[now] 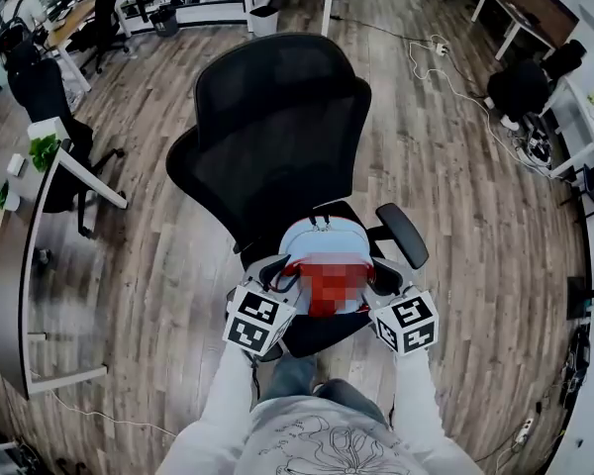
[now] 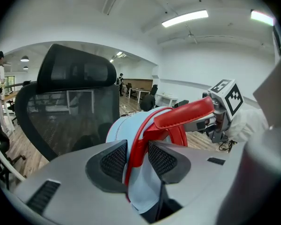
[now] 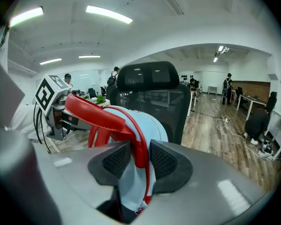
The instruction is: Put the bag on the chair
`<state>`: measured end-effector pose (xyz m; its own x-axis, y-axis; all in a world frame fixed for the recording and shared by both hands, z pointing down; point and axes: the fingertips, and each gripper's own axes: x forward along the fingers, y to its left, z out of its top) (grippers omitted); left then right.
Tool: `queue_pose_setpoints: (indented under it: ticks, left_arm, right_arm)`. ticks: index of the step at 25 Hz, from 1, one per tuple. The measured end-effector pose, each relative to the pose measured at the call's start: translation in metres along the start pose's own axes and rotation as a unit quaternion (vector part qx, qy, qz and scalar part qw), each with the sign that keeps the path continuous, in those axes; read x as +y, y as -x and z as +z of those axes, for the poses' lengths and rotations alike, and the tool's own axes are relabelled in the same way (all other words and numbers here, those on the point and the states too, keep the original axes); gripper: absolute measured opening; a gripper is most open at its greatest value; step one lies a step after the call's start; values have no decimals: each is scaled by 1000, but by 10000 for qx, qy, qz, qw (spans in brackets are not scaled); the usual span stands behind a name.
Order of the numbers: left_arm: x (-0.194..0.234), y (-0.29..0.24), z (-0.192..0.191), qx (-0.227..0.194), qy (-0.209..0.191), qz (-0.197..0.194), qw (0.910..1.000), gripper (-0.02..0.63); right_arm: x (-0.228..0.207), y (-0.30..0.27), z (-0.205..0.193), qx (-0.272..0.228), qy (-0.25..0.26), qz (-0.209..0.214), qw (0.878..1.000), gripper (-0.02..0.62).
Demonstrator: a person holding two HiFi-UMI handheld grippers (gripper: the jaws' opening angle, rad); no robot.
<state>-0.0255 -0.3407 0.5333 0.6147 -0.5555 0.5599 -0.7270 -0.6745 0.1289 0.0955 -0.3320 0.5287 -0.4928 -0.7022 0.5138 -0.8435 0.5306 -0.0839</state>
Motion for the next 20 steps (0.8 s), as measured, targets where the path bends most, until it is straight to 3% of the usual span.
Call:
queue_pose_setpoints:
  ticks: [9, 20]
  left_arm:
    - [24, -47, -55, 671, 172, -151, 9975, 140]
    - [40, -90, -100, 1104, 396, -301, 9926, 140]
  right_arm:
    - [-12, -55, -53, 913, 320, -97, 9953, 137]
    - [-26, -99, -107, 1458, 12, 41, 9893, 133]
